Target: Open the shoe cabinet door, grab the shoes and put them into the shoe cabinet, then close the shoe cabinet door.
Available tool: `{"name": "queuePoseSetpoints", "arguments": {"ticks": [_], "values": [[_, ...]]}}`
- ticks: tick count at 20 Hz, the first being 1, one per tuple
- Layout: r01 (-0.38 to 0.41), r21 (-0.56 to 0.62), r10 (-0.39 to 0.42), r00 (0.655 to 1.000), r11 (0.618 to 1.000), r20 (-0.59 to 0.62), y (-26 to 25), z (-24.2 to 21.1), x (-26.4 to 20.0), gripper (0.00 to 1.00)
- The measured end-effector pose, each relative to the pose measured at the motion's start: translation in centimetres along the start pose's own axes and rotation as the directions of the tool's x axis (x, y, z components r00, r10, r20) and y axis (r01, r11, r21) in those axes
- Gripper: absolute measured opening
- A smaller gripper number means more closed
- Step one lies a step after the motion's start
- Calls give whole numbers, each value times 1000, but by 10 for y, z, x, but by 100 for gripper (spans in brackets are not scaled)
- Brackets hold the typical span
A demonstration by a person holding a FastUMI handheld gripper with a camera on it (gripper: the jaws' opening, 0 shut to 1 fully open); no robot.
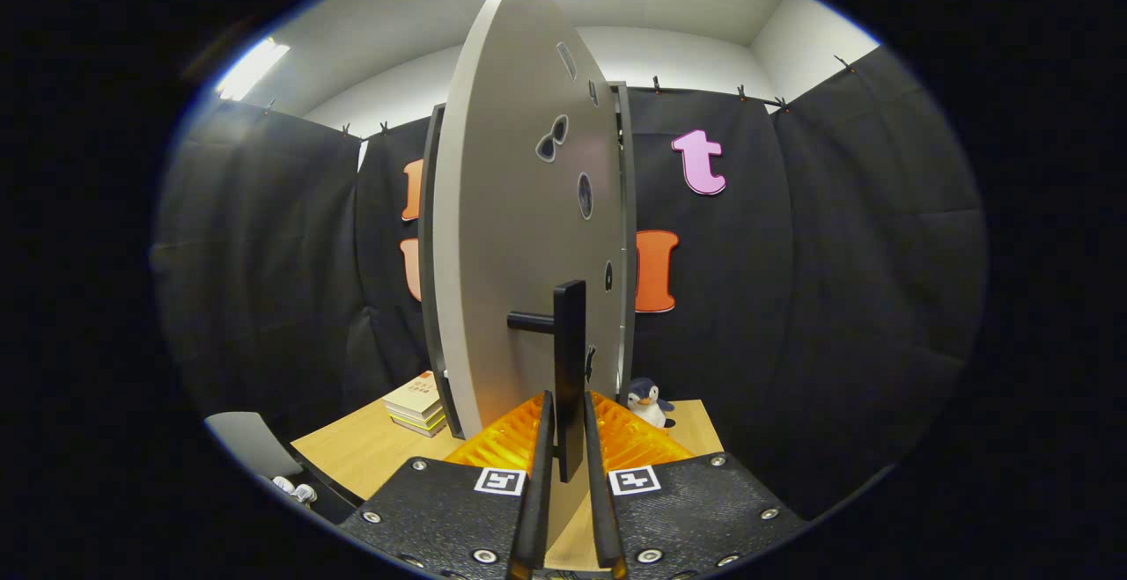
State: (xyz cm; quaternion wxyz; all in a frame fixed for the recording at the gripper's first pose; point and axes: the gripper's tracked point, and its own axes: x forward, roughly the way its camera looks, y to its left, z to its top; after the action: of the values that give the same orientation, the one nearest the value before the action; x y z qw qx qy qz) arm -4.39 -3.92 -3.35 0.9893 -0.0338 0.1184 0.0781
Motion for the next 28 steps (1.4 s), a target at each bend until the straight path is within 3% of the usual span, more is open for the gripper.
{"name": "queuePoseSetpoints", "arguments": {"ticks": [4, 9, 16, 23, 28], "values": [[77, -11, -77, 997, 997, -1, -8, -3, 1, 21], [195, -17, -195, 981, 981, 5, -13, 5, -2, 14], [270, -8, -270, 963, 963, 0, 21, 18, -25, 14], [261, 42, -260, 965, 964, -29, 96, 0, -30, 14], [210, 6, -208, 972, 978, -110, 160, -44, -12, 21]]}}
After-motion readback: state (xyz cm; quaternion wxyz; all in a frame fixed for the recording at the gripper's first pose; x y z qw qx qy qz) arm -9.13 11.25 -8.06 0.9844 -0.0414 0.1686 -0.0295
